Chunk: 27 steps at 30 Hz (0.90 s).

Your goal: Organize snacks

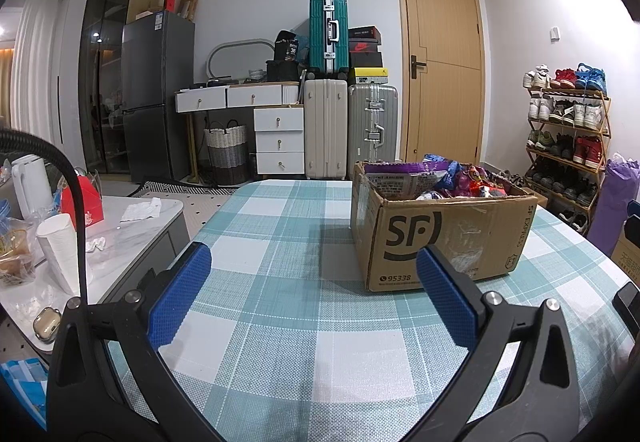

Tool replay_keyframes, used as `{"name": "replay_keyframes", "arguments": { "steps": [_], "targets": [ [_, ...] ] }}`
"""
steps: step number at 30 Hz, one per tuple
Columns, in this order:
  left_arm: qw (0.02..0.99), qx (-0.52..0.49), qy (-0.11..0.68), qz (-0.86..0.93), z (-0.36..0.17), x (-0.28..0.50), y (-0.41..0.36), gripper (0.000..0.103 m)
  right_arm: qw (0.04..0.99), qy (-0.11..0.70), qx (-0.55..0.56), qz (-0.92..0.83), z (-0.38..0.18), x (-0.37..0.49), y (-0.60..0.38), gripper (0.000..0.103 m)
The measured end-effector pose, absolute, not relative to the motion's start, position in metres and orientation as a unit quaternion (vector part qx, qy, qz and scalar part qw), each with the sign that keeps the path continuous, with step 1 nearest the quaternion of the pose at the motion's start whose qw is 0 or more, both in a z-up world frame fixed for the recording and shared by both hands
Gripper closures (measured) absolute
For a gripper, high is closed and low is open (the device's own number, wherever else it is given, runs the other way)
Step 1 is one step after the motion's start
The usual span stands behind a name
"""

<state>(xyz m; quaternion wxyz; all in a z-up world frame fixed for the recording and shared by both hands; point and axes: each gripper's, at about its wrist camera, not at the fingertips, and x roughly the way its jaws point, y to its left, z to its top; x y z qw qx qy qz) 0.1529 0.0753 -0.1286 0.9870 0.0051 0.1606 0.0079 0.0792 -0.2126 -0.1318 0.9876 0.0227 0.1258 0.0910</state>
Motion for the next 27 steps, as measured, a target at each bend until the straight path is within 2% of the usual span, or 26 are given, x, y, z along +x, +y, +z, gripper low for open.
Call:
{"name": "replay_keyframes", "arguments": {
  "steps": [27],
  "targets": [
    [0.986,0.008,0.165,0.028,-0.1300,0.1513,0.0734,0.000,0.988,0.125,0.023,0.091,-0.1310,0.0788,-0.2115,0.000]
  ]
}}
